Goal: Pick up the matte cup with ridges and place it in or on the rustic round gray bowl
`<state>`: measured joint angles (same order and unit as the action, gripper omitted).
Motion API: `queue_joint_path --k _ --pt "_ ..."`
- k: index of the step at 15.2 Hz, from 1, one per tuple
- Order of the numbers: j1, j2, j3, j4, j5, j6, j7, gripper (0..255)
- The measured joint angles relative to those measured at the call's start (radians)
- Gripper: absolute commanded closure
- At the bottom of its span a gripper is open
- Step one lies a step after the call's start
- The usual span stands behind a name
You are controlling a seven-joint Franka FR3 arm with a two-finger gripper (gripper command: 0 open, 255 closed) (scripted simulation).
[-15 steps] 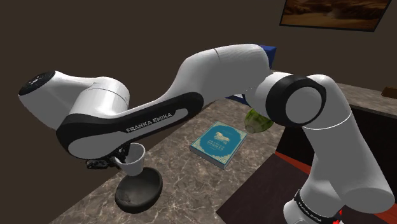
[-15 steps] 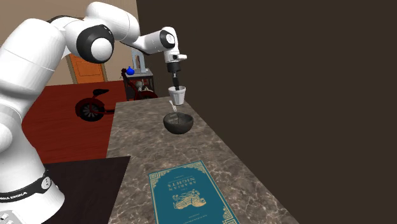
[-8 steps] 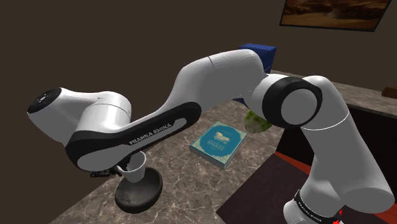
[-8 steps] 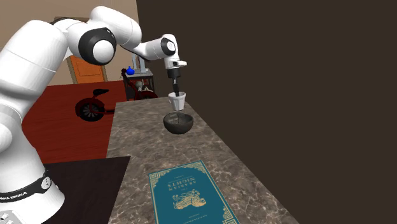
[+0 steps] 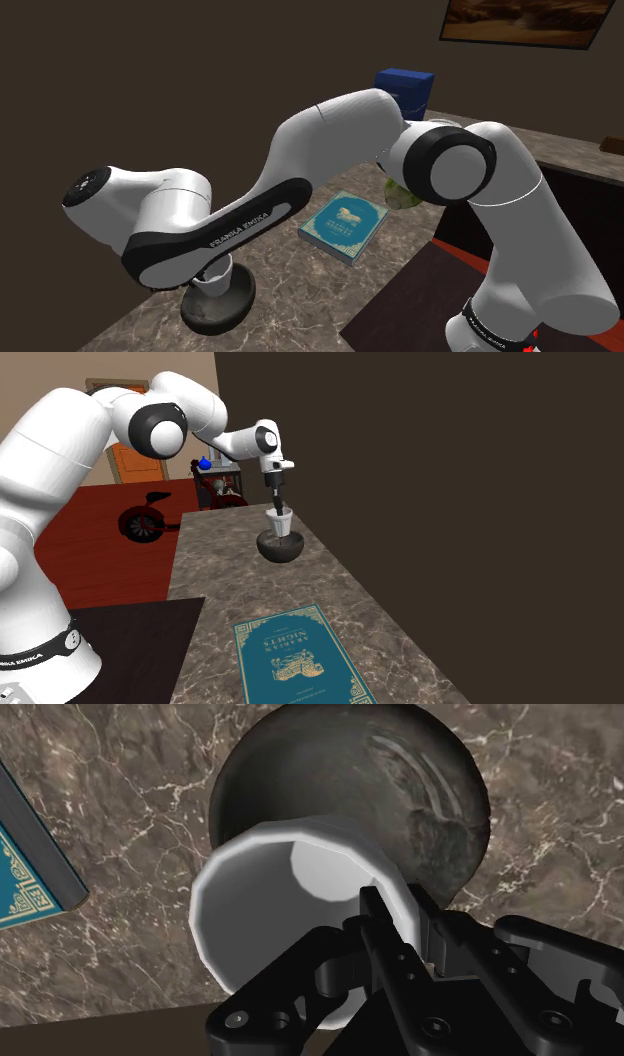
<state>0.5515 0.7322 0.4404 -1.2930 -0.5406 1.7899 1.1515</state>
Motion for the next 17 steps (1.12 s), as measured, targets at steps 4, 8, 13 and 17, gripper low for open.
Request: queue_joint_path --k 4,8,13,17 --pt "0.0 0.004 -0.001 -0.01 -0.003 0.013 0.005 255" --pt "0.0 0.005 -0.002 -0.009 -0.003 0.013 0.006 0" --pt "0.0 0.005 -0.002 -0.009 -0.003 0.014 0.006 0" --pt "0.016 -0.001 0.004 0.051 0.006 -0.048 -0.009 0"
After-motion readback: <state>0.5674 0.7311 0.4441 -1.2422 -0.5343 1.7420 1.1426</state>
